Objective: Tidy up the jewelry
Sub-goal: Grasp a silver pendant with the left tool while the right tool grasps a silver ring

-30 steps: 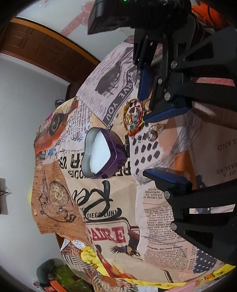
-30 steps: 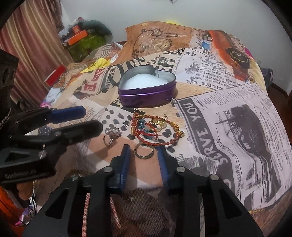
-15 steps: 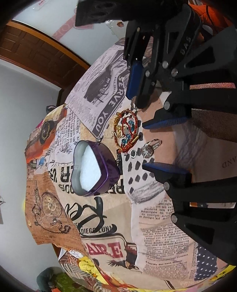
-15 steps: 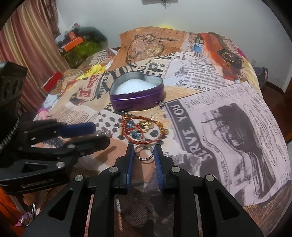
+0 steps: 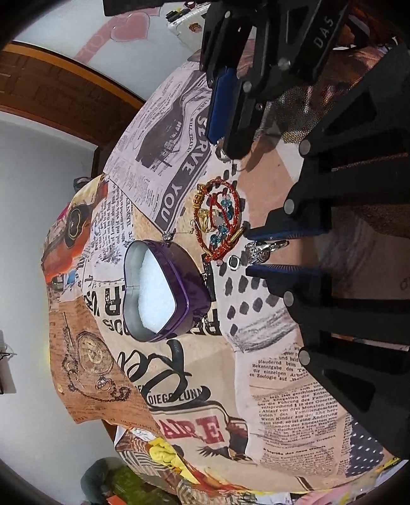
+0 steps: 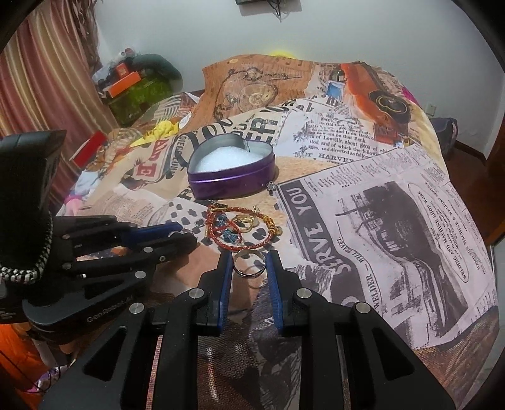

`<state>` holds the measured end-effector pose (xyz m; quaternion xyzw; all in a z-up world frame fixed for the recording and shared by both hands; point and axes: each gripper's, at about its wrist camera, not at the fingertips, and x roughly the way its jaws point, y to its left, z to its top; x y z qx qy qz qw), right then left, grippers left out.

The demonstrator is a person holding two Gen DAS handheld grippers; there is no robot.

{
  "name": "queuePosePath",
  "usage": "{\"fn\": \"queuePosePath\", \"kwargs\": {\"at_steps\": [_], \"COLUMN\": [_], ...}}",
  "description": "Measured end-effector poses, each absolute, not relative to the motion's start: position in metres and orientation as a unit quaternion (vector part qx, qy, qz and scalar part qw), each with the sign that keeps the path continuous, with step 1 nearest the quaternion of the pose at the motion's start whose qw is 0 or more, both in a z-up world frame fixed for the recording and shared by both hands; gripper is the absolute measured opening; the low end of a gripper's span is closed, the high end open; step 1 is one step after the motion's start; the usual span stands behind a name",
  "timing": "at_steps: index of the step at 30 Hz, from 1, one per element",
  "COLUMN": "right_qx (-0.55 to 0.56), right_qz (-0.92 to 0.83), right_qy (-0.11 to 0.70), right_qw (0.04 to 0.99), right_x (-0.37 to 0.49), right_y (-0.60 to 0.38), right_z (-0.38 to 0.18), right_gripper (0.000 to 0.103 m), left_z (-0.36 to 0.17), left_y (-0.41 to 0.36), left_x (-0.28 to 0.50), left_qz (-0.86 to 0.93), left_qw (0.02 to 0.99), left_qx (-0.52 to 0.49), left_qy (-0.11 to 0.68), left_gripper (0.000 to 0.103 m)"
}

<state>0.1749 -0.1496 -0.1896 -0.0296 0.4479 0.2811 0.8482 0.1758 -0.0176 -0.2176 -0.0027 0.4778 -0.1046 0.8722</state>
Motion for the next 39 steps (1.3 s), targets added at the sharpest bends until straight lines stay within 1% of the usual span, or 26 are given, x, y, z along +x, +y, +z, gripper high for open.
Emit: {"fn": "queuePosePath", "kwargs": {"at_steps": [7, 24, 32, 39], "right_qx": [-0.027, -0.039, -0.036, -0.036], "right_qz": [0.275, 0.263, 0.27, 0.273], "right_qy": [0.43, 0.348, 0.327, 0.328], "right_qw": [0.86, 0.899, 0.905, 0.904], "right_x": [0.173, 0.174, 0.187, 0.205], "right_y": [-0.152, -0.141, -0.132, -0.127], "right_z": [-0.174, -0.119, -0.111, -0.118], "right_gripper": [0.02, 0.02, 0.02, 0.02], "left_z": [-0.201, -0.136, -0.121, -0.121], "left_y": [-0.017, 0.005, 0.019, 0.031], "left_x": [0.168, 0.156, 0.169, 0.188], "left_qz": [-0.103, -0.093, -0.083, -0.073], "left_qw": [0.884, 0.926, 0.938, 0.942], "left_qx": [-0.005, -0.027, -0.039, -0.032], "left_qy": [0.457, 0.364, 0.335, 0.327], "left_gripper": [0.014, 0.014, 0.014, 0.014]}}
